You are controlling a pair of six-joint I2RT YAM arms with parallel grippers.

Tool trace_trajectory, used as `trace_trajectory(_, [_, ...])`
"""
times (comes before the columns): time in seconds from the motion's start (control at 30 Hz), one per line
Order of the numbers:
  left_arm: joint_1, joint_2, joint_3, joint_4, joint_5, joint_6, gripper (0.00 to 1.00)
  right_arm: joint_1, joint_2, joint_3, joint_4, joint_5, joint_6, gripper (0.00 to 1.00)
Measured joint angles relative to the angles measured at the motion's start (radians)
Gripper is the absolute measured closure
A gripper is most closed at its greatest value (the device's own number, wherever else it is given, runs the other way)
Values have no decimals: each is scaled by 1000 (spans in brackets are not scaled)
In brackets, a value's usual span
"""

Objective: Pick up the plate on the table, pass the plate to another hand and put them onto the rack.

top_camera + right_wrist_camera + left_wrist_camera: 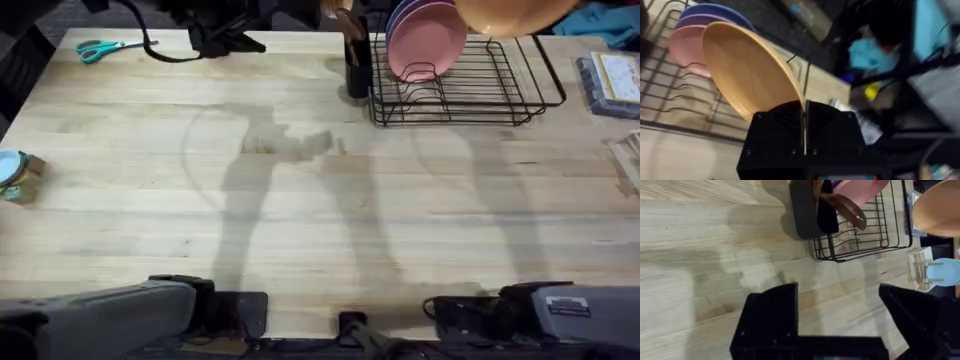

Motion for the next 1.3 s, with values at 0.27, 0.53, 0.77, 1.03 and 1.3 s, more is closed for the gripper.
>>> trace_trajectory(0.27, [0, 0, 0, 0, 0, 0, 8, 0, 78, 2, 59, -108, -286, 969])
trace_trajectory(0.53, [0, 0, 0, 0, 0, 0, 8, -5, 169, 2, 58, -192, -549, 968])
trace_trajectory(0.77, [0, 0, 0, -2, 0, 0, 8, -5, 215, 2, 59, -232, -784, 968])
trace_trajectory(1.03, [0, 0, 0, -5, 0, 0, 8, -5, 252, 2, 132, -308, -901, 968])
trace_trajectory(1.3, [0, 0, 0, -4, 0, 0, 8, -5, 303, 2, 164, -333, -914, 969])
